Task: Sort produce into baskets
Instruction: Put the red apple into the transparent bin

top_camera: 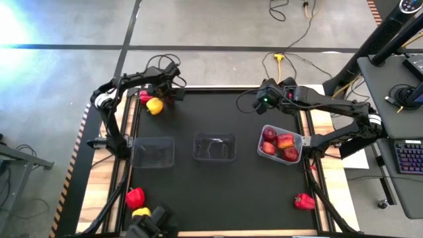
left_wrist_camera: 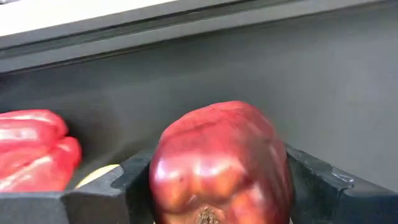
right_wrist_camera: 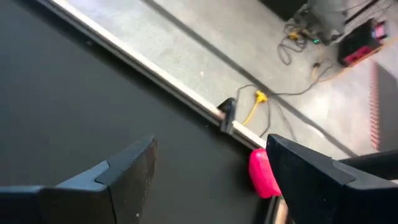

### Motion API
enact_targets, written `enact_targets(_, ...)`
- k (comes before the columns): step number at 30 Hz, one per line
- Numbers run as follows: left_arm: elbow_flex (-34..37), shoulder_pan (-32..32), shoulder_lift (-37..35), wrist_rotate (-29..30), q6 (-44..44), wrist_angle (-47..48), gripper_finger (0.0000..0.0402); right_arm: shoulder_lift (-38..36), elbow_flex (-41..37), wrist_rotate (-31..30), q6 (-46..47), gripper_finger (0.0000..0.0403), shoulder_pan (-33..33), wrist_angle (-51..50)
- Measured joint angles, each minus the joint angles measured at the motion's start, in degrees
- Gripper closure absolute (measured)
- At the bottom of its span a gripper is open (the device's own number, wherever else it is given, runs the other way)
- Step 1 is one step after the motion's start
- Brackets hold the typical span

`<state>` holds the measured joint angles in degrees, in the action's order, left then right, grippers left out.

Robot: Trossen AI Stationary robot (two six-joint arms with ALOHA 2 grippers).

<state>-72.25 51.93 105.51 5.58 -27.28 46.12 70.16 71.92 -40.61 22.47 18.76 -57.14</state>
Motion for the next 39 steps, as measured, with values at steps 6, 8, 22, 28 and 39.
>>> enact_targets(6,-2.59,-8.08,-4.23,-5.93,-0.98,-6.53,0.0154,-0.65,-0.04,6.73,0.22,0.0121,-3.03,-0.01)
enact_targets(8,-3.57,-11.65,-5.32,-8.50,-2.69,-9.23,0.0154,-0.76,-0.37,7.29,1.02,0.0124,-5.36,-0.19)
enact_targets(22,-10.86,-26.29,3.30,-8.59,-7.77,-19.55,0.0153,-0.66,-2.69,8.03,27.13,0.0149,-27.15,-5.38)
enact_targets(28,-17.39,-26.83,12.75,-9.15,-7.40,-18.90,0.0132,-0.58,-3.10,8.61,37.68,0.0154,-31.10,-5.58)
enact_targets(39,-32.20,-27.18,23.64,-9.10,-4.71,-5.78,0.0095,-0.58,-3.74,17.02,33.54,0.0106,-28.07,-8.05)
